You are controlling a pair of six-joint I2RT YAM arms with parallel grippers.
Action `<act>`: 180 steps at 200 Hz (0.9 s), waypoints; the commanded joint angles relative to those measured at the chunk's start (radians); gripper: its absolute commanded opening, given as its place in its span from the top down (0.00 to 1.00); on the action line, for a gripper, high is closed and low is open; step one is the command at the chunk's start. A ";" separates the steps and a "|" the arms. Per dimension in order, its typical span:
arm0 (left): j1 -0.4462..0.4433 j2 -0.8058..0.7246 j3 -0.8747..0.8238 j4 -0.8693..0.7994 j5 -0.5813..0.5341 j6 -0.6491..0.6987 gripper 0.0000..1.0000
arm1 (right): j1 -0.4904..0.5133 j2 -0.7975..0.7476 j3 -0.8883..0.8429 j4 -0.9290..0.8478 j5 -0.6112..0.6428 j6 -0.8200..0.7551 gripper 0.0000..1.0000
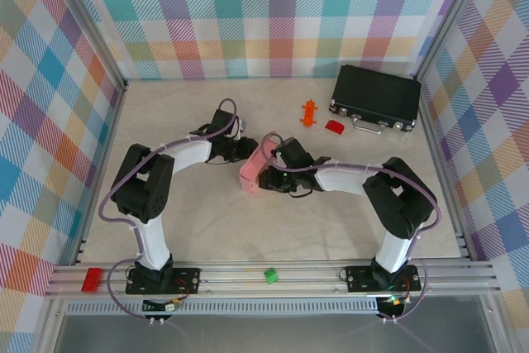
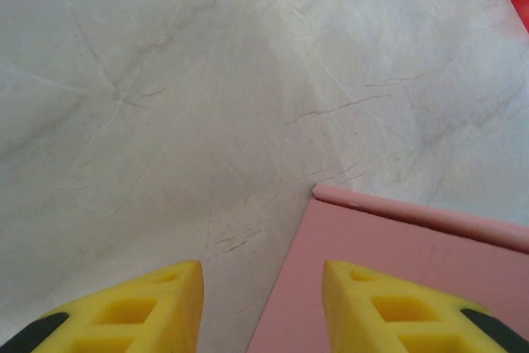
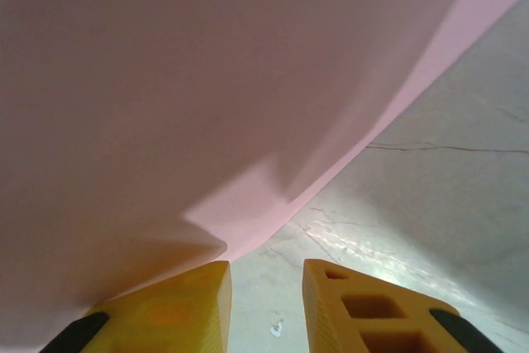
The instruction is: Fold the paper box
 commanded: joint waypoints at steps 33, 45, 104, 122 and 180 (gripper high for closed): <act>0.027 -0.059 0.095 -0.185 -0.096 0.088 0.56 | 0.006 -0.045 -0.058 0.038 0.123 0.056 0.69; 0.028 -0.090 0.109 -0.217 -0.150 0.107 0.54 | 0.005 -0.063 -0.060 0.015 0.142 0.044 0.69; 0.028 -0.270 0.135 -0.276 -0.281 0.199 0.33 | -0.018 -0.127 -0.070 -0.056 0.198 -0.001 0.69; 0.013 -0.334 0.105 -0.224 -0.209 0.269 0.18 | -0.035 -0.149 -0.083 -0.075 0.208 -0.018 0.69; -0.136 -0.290 0.181 -0.389 -0.235 0.564 0.00 | -0.136 -0.283 -0.182 -0.134 0.234 -0.061 0.68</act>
